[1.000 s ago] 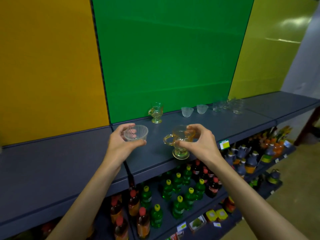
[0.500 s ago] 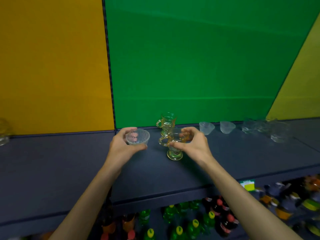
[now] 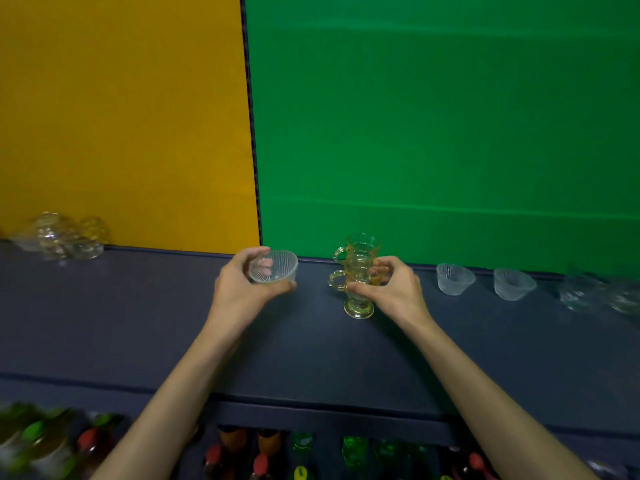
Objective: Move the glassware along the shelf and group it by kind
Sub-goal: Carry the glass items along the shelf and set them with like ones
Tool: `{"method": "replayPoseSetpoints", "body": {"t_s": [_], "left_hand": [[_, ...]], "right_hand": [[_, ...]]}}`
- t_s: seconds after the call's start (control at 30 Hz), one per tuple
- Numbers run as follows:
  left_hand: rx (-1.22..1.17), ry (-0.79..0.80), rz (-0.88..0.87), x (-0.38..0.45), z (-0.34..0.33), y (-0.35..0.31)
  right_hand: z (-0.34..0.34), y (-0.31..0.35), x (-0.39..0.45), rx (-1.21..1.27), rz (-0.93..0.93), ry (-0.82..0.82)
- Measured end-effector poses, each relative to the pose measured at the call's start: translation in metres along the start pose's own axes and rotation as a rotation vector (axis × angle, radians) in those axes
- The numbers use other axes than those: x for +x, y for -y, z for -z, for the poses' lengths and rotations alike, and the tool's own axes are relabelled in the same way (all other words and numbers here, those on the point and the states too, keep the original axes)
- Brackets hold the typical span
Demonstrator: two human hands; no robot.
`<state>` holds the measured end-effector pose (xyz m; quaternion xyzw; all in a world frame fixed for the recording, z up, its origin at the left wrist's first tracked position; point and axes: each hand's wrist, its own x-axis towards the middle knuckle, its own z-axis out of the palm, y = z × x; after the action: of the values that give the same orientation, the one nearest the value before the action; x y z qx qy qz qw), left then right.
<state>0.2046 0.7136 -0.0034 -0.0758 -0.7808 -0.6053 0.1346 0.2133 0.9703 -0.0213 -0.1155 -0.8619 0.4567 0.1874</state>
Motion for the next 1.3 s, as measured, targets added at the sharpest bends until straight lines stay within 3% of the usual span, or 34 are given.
{"method": "replayPoseSetpoints", "body": {"t_s": [0.17, 0.37, 0.57, 0.83, 1.3], "left_hand": [[0.018, -0.059, 0.003, -0.011, -0.030, -0.027], [-0.002, -0.009, -0.048, -0.024, -0.098, -0.075], [0.002, 0.162, -0.059, -0.041, -0.193, -0.102], [0.241, 0.365, -0.048, -0.075, -0.310, -0.100], [0.377, 0.380, -0.020, -0.104, -0.397, -0.092]], "right_hand": [[0.021, -0.003, 0.009, -0.008, 0.063, 0.135], [0.085, -0.022, 0.023, -0.077, 0.228, 0.131], [0.178, -0.073, 0.036, -0.286, 0.270, 0.044], [0.278, -0.131, 0.026, -0.595, 0.195, 0.026], [0.321, -0.164, 0.023, -0.606, 0.210, 0.081]]}}
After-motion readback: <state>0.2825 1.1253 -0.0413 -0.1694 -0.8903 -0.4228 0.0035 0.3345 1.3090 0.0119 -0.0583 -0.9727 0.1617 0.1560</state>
